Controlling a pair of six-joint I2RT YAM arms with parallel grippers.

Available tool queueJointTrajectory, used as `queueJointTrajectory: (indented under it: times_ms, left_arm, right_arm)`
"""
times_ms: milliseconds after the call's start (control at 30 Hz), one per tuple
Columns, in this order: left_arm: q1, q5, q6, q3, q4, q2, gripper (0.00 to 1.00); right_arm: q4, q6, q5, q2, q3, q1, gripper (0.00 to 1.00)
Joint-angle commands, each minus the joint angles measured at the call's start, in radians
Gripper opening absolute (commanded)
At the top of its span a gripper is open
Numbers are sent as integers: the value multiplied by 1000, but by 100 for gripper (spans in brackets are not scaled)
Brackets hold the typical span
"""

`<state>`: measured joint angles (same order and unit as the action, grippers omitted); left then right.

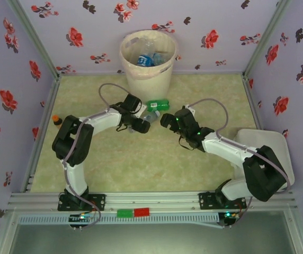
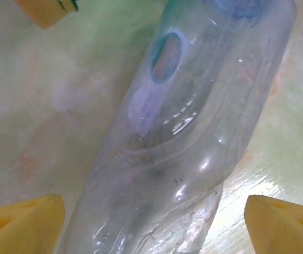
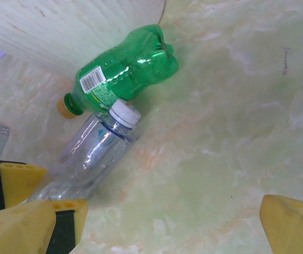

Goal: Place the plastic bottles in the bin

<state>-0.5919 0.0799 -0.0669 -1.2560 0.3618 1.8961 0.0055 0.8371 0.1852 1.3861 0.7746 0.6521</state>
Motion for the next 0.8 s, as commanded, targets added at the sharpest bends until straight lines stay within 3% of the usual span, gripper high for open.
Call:
queueJointTrajectory:
  times_ms: [0, 300, 500, 767]
  left_arm:
    - [-20, -38, 29, -10, 15, 23, 84]
    - [-35, -61, 24, -49, 21, 107, 76]
    - [-48, -76, 15, -36, 5, 116, 58]
    - [-78, -121, -20, 27, -53, 29, 46]
  right_arm:
    - [-16, -6, 34, -28, -6, -6, 100]
    - [-49, -24, 68, -82, -19, -5, 100]
    - [-55, -27, 103, -118, -55, -9, 100]
    - [-52, -49, 98, -108, -60, -42, 100]
